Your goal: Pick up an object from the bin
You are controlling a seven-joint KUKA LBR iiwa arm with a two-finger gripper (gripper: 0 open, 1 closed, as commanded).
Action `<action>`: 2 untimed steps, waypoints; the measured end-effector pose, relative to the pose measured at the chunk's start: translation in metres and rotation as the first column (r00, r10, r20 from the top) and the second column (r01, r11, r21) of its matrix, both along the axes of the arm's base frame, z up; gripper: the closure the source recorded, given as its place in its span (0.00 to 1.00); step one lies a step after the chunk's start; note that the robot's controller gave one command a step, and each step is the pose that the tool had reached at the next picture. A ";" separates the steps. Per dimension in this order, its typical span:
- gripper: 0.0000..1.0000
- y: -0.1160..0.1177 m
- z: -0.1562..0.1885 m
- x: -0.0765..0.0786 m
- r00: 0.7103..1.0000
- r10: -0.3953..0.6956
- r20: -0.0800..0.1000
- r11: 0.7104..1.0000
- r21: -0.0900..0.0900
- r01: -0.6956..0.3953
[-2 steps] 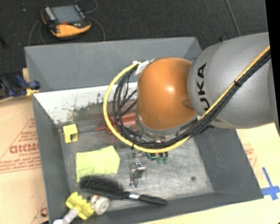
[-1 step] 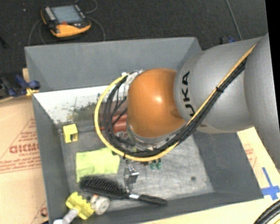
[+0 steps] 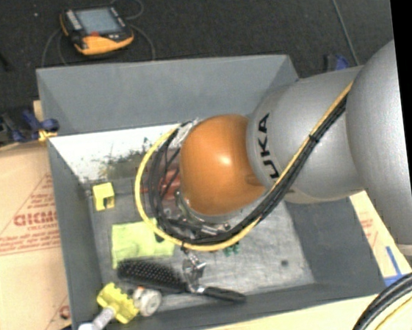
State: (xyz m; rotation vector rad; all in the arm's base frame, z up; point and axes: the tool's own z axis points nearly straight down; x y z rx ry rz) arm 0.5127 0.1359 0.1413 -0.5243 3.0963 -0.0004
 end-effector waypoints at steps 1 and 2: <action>0.00 -0.014 -0.037 -0.015 0.991 0.134 0.004 0.991 0.001 -0.134; 0.00 0.010 -0.061 -0.019 0.998 0.057 0.004 0.998 -0.001 -0.057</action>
Offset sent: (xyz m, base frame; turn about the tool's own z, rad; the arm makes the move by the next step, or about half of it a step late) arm -0.0229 0.0363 -0.0713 -0.0767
